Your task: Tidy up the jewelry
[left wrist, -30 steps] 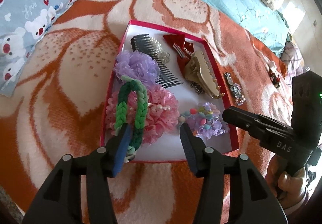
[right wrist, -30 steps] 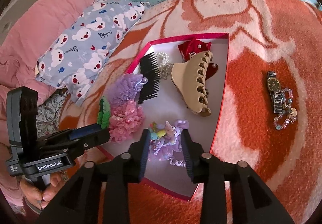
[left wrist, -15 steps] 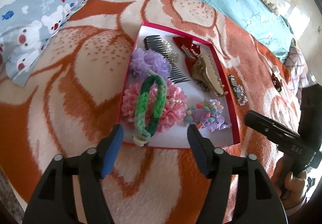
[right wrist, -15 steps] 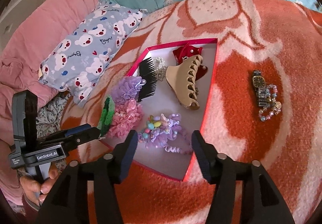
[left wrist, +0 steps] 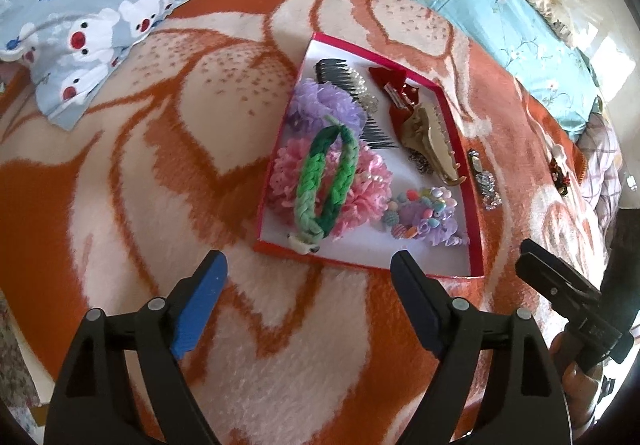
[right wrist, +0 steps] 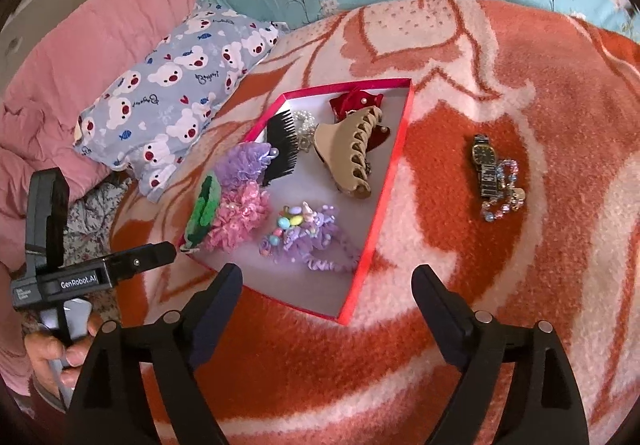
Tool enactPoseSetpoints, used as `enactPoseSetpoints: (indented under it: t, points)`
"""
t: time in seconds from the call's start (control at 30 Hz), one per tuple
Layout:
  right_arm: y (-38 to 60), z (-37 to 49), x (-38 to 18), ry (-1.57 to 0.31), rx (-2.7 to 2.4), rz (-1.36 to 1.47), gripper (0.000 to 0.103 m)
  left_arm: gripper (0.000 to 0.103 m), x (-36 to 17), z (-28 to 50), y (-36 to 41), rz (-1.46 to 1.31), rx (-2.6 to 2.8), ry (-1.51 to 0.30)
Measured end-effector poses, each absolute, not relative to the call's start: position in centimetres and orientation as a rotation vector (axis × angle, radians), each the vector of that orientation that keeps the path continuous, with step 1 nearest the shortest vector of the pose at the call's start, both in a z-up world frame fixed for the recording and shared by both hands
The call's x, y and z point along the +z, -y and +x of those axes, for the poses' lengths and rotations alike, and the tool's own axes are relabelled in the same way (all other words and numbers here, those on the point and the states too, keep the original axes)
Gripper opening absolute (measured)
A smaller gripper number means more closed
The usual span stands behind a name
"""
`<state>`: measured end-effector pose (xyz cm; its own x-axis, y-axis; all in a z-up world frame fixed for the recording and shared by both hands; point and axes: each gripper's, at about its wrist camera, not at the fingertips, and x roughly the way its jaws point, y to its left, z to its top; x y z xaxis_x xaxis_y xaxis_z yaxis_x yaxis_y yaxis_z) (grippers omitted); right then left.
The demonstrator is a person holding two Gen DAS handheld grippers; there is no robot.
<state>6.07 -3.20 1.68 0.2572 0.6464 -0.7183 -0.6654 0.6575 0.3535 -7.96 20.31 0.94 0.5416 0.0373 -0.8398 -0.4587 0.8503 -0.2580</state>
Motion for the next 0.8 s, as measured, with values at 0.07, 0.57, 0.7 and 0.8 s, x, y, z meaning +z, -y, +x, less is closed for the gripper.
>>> enactPoseSetpoints:
  t: [0.07, 0.57, 0.7, 0.8]
  points:
    - [3.3, 5.6, 1.8, -0.946, 0.889, -0.05, 0.091, 0.085, 0.9, -8.4, -20.2, -0.473, 0.327, -0.965]
    - [3.0, 3.2, 1.3, -0.93, 0.929, -0.22, 0.098, 0.085, 1.6, -10.0, -17.8, -0.219, 0.435, -0.978]
    - [2.9, 2.7, 1.7, -0.925, 0.957, -0.265, 0.102, 0.095, 2.5, -10.0, -17.1, -0.167, 0.449, -0.968]
    - [2.9, 2.8, 2.1, -0.937, 0.989, -0.253, 0.102, 0.103, 2.8, -10.1, -17.1, -0.157, 0.455, -0.958]
